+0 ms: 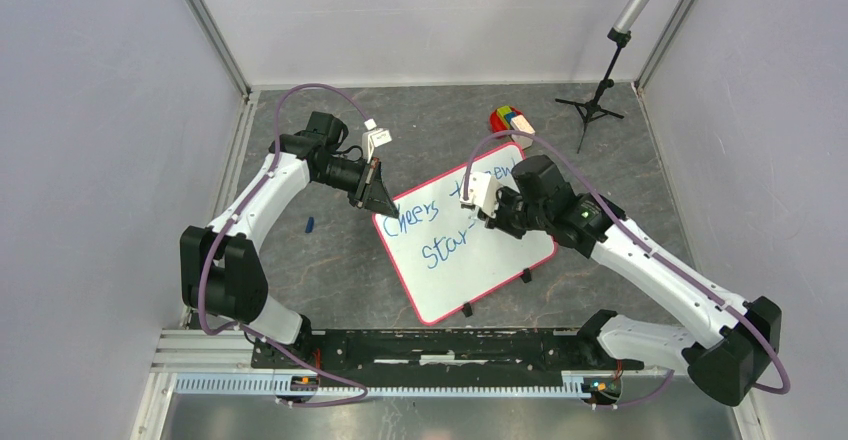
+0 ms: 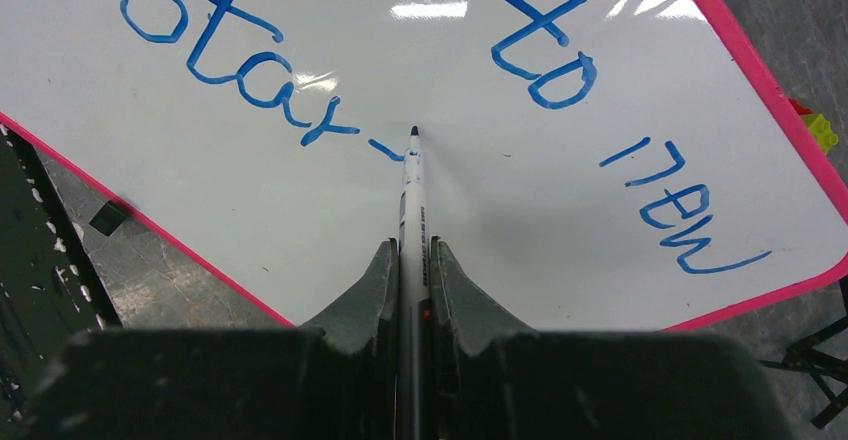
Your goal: Write a sentence on the whiteboard
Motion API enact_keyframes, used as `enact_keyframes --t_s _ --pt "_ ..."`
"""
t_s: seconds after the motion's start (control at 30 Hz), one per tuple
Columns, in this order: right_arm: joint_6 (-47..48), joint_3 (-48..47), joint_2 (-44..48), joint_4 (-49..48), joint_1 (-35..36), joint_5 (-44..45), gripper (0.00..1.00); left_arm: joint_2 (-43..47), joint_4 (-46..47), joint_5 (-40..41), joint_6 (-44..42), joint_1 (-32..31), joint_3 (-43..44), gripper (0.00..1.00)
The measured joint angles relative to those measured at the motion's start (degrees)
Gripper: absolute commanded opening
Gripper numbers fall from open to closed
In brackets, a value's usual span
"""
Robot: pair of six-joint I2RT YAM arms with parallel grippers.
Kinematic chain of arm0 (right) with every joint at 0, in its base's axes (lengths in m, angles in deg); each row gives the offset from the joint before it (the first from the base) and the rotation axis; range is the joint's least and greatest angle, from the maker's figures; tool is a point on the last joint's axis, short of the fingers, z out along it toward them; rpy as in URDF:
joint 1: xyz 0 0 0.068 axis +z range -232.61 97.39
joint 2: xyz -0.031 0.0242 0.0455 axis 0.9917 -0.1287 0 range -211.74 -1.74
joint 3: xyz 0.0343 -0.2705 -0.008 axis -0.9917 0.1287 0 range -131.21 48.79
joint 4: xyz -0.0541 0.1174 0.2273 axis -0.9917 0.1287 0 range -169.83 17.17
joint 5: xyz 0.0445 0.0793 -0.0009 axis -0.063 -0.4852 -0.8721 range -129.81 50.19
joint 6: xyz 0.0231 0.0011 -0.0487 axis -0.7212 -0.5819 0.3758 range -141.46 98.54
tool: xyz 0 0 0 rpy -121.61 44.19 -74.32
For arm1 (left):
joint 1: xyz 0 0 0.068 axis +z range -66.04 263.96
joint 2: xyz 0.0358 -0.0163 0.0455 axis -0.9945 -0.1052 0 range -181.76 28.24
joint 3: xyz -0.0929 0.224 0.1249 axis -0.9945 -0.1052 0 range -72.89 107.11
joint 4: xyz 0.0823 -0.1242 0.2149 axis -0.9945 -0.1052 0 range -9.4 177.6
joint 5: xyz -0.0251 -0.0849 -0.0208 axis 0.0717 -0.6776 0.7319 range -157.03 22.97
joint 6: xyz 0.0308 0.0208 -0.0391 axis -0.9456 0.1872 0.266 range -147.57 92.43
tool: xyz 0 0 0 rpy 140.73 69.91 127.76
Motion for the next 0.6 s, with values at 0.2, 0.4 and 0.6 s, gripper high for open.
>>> enact_keyframes --t_s 0.2,0.4,0.6 --pt "0.1 0.1 -0.2 -0.4 0.0 0.0 0.0 0.0 0.0 0.0 0.0 0.0 0.0 0.02" --pt "0.1 1.7 0.7 -0.5 0.0 -0.1 0.0 0.0 0.0 0.1 0.0 0.0 0.0 0.02" --pt "0.0 5.1 2.8 -0.5 0.0 -0.5 0.0 -0.1 0.0 0.1 0.0 0.0 0.0 0.02"
